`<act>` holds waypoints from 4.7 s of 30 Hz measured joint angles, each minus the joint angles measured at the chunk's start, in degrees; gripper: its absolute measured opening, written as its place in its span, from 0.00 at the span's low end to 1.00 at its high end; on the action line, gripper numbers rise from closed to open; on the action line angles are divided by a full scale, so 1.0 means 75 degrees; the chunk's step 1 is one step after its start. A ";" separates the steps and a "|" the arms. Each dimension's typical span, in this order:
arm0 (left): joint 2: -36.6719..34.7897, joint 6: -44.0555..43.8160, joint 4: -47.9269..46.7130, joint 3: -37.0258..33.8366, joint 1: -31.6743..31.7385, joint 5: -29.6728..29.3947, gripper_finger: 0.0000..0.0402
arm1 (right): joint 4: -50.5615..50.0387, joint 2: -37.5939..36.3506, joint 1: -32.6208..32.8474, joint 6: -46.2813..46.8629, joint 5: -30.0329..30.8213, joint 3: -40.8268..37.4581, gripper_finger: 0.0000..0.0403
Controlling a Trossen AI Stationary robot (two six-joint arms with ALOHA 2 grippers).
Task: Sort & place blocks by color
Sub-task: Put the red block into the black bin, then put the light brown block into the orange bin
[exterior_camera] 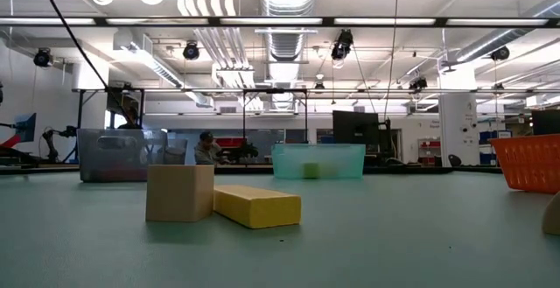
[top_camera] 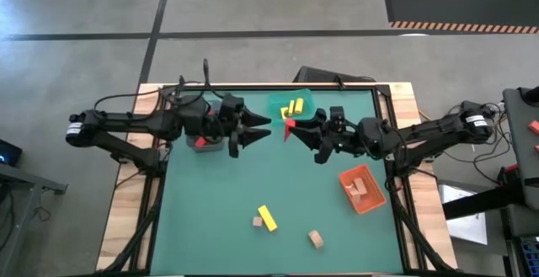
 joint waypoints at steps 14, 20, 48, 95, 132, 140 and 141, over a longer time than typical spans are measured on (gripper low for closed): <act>0.0634 -0.0217 0.0559 0.0056 -0.0376 0.0068 0.49 | 0.0586 0.0211 0.0009 -0.0061 -0.0308 0.0000 0.30; 0.1042 -0.0400 0.1518 0.0050 -0.0376 0.0005 0.49 | 0.0654 0.0183 0.0009 -0.0005 -0.0445 0.0000 0.30; 0.1450 -0.0609 0.1798 0.0059 -0.0286 -0.0435 0.33 | 0.0688 0.0353 0.0003 -0.0087 -0.0436 0.0006 0.30; 0.1597 -0.0094 -0.9803 0.0085 0.5100 0.0191 0.29 | -0.5160 -0.0238 -0.0280 -0.0724 -0.0196 0.2457 0.48; 0.2550 0.0783 -0.9597 0.0103 0.5335 0.0505 0.48 | -0.5892 -0.0232 -0.0276 0.0557 -0.0208 0.2337 0.48; 0.0930 -0.0671 -0.8725 0.0074 0.4044 0.0503 0.48 | -0.7044 -0.0232 -0.0103 0.1924 -0.0276 0.2331 0.48; 0.0753 -0.0871 -0.8484 0.0074 0.3826 0.0491 0.48 | -0.7136 -0.0232 -0.0101 0.2045 -0.0309 0.2331 0.48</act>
